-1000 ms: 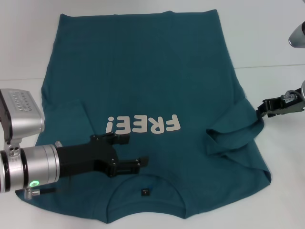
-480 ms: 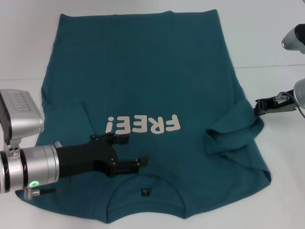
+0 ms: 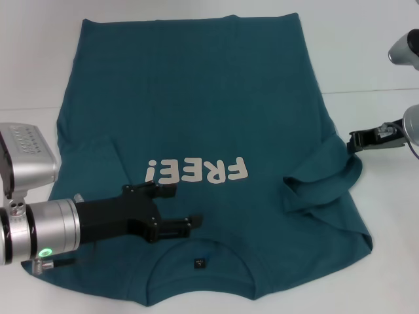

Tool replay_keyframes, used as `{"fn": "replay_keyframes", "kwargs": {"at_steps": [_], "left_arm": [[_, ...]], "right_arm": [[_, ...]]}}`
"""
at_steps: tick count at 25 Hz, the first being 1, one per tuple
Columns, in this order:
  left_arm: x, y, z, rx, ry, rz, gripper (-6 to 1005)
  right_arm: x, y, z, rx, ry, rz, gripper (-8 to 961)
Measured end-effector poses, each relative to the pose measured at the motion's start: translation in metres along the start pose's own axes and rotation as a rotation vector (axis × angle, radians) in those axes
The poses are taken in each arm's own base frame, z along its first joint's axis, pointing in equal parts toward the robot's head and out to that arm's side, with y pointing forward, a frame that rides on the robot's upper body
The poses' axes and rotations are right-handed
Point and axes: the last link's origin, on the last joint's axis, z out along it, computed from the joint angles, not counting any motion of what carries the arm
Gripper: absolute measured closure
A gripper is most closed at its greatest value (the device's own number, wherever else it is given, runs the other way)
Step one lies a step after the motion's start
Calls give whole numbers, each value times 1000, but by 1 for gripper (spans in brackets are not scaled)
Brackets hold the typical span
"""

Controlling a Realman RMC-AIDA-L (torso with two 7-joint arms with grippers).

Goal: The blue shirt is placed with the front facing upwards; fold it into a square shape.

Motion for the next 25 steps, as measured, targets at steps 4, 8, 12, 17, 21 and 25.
{"fn": "replay_keyframes", "kwargs": {"at_steps": [4, 8, 12, 17, 21, 25], "left_arm": [[0, 0, 0, 0, 2, -1, 112], [-1, 0, -1, 2, 1, -5, 111], [-1, 1, -2, 0, 2, -3, 111], [-1, 1, -3, 2, 11, 0, 111], [1, 2, -4, -5, 22, 2, 111], [1, 4, -6, -11, 49, 10, 111]], "right_arm": [[-7, 2, -5, -19, -35, 14, 947], [-12, 5, -8, -41, -57, 28, 951], [-15, 7, -8, -60, -86, 42, 950], [-22, 10, -8, -57, -116, 42, 944], [-27, 18, -7, -77, -133, 46, 939], [-31, 23, -6, -95, -156, 62, 935]]}}
